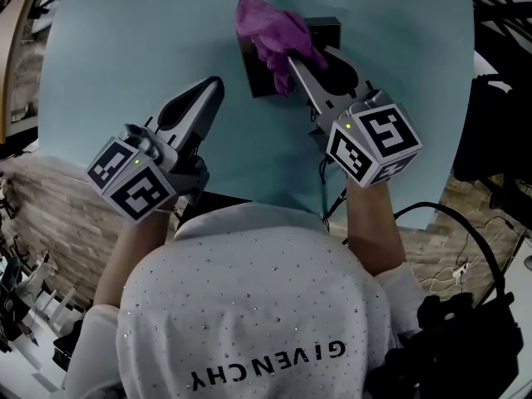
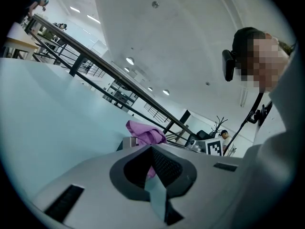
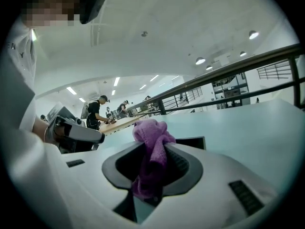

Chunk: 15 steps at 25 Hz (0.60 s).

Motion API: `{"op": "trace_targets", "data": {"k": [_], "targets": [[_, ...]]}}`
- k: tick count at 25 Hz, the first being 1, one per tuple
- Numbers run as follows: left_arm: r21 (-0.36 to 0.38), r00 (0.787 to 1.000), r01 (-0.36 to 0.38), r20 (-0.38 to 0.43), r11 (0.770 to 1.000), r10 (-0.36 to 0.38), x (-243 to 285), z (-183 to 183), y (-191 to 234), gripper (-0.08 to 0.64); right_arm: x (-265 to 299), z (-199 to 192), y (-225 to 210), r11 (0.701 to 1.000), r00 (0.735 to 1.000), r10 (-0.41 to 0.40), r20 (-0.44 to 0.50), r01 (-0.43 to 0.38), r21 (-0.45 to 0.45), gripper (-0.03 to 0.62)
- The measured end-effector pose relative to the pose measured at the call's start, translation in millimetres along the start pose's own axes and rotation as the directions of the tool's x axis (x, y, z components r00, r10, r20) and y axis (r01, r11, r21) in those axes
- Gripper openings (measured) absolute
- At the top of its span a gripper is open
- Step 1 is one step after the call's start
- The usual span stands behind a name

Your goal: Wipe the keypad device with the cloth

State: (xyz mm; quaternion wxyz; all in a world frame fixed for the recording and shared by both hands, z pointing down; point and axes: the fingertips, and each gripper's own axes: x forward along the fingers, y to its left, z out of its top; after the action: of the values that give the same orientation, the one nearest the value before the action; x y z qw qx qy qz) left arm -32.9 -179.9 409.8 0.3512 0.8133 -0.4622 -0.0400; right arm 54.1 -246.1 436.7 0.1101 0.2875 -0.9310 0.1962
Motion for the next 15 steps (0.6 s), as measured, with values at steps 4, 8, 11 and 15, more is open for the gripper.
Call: {"op": "trace_targets", "data": {"k": [4, 8, 11, 15], "targets": [[0.007, 1.000, 0.010, -0.004, 1.000, -0.010, -6.5, 0.4, -6.4, 0.000, -12.1, 4.1, -8.0, 0.999, 0.999, -0.046, 0.015, 0.046, 0.028, 0.107], [0.031, 1.000, 0.013, -0.022, 0.999, -0.012, 2.8, -3.2, -9.2, 0.000, -20.8, 3.7, -30.0, 0.996, 0.996, -0.084, 0.024, 0.082, 0.047, 0.107], [0.023, 1.000, 0.010, -0.019, 1.000, -0.010, 8.9, -3.1, -6.7, 0.000, -23.6, 2.3, -44.7, 0.993, 0.994, -0.105, 0.027, 0.104, 0.057, 0.107], [-0.003, 1.000, -0.008, 0.010, 1.000, 0.008, 4.0, -0.1, -3.0, 0.000, -30.4, 1.3, -52.5, 0.989, 0.991, -0.132, 0.036, 0.129, 0.074, 0.109]]}}
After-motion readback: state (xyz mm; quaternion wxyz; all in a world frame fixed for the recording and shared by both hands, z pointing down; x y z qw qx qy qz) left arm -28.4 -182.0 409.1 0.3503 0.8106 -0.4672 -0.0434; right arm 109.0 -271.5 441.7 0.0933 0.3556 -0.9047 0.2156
